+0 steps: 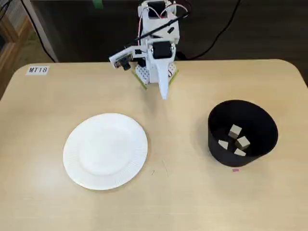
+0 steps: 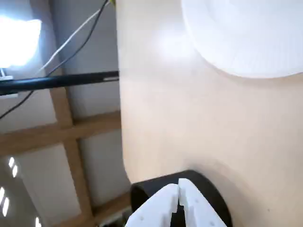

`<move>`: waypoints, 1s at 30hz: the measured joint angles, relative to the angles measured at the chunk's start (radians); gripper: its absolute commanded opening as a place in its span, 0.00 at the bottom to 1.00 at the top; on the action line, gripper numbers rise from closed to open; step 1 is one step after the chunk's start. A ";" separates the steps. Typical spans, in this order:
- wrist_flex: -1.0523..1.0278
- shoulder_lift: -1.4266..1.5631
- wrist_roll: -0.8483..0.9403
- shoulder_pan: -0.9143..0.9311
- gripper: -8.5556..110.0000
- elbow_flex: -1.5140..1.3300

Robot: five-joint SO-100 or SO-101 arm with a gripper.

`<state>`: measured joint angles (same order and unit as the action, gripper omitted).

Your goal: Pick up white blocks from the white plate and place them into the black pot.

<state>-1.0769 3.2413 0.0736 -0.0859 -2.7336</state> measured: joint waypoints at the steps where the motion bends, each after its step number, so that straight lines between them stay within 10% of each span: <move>1: 0.002 0.003 0.000 -0.005 0.05 -0.023; 30: 0.026 0.006 0.015 0.011 0.07 -0.258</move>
<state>-1.0508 3.2474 0.0890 -0.0752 -2.9913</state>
